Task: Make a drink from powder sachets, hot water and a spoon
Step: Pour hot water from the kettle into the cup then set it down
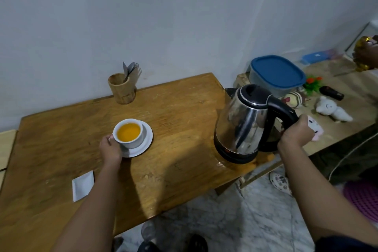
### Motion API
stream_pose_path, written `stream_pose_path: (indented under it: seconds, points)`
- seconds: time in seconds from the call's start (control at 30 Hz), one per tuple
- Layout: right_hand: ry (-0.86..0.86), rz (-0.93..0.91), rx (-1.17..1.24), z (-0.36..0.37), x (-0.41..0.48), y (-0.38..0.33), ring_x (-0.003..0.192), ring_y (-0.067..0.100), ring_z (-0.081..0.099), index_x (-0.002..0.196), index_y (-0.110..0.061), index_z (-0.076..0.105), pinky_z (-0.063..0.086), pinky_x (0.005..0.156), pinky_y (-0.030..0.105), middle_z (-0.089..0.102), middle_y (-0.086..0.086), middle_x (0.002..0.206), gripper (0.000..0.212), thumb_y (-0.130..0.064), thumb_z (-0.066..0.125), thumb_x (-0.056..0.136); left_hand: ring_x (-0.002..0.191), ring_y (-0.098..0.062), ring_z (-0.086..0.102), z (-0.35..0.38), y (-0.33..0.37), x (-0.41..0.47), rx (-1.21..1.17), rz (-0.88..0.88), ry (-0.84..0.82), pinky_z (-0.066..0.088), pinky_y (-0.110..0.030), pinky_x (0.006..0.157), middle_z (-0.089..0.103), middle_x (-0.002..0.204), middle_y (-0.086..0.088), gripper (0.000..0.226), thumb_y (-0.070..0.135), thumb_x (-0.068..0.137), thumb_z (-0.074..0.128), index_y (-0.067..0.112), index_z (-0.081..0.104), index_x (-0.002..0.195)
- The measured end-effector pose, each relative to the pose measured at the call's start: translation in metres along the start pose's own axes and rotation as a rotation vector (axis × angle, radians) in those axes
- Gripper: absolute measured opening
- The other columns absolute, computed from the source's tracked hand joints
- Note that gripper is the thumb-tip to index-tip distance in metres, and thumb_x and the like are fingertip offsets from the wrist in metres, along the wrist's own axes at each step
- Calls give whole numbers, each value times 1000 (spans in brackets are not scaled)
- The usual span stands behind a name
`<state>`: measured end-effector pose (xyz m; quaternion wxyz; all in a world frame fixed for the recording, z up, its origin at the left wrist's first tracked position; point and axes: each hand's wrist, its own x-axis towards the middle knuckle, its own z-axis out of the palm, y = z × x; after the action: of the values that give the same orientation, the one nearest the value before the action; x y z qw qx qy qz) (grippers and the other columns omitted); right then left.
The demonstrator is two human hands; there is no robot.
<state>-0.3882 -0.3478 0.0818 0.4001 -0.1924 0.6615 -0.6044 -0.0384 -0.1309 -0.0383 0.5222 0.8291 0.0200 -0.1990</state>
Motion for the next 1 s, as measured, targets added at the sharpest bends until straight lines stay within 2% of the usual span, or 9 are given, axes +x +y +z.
stream_pose_path:
  seconds: [0.17,0.23,0.33,0.47,0.57,0.67,0.73,0.83,1.0]
  points:
    - [2,2,22,-5,7,3,70,17,55,84,-10,55,44,66,30,58,-2,73,14,-22,50,81,119,-34,50,0,-1,-1,-17,1,7,42,-41,93,52,131,-18,33,23,98,33,8,50,122]
    - [-8,1,40,-7,11,6,72,19,56,79,-12,57,44,66,31,60,4,81,14,-24,51,79,119,-33,50,1,1,-2,-29,-13,11,42,-41,93,53,131,-18,33,23,98,33,8,50,122]
    - [-31,3,40,-9,17,9,68,22,55,64,-20,52,41,63,34,57,2,72,13,-28,50,74,119,-34,50,1,2,-3,-43,-22,20,42,-43,96,53,131,-18,33,22,98,33,8,50,122]
    - [-18,-11,39,-16,21,14,76,21,57,70,-19,56,44,65,33,60,2,78,12,-24,50,79,120,-35,49,1,2,-3,-47,-30,10,41,-42,97,52,132,-18,33,22,98,33,8,50,122]
    - [-13,-28,9,-20,21,18,75,20,54,65,-23,51,41,59,27,58,1,75,17,-22,47,82,121,-34,49,0,2,-4,-48,-34,6,41,-41,96,52,133,-17,33,22,98,33,9,50,124]
    - [-4,-35,-18,-21,20,17,76,19,53,78,-15,53,39,53,20,57,6,86,13,-21,45,86,122,-34,48,0,3,-4,-48,-34,7,41,-43,99,51,133,-17,33,22,99,33,8,50,124]
    - [-10,-41,-48,-22,19,16,66,14,51,81,-12,52,36,46,12,55,1,76,15,-21,43,88,122,-34,48,1,4,-5,-41,-39,6,40,-43,99,51,134,-17,33,22,99,33,8,49,125]
    - [-46,-74,-92,-24,15,13,60,10,44,65,-17,48,33,44,9,46,-6,65,27,-20,40,91,123,-34,47,1,4,-5,-18,-49,13,40,-44,100,50,135,-17,34,22,99,33,9,48,126]
    - [-161,-310,-276,-29,6,13,60,13,38,79,-8,57,31,59,29,44,4,64,28,-19,36,93,124,-34,47,2,7,-4,10,-78,12,40,-45,101,49,136,-16,34,21,99,33,10,47,128]
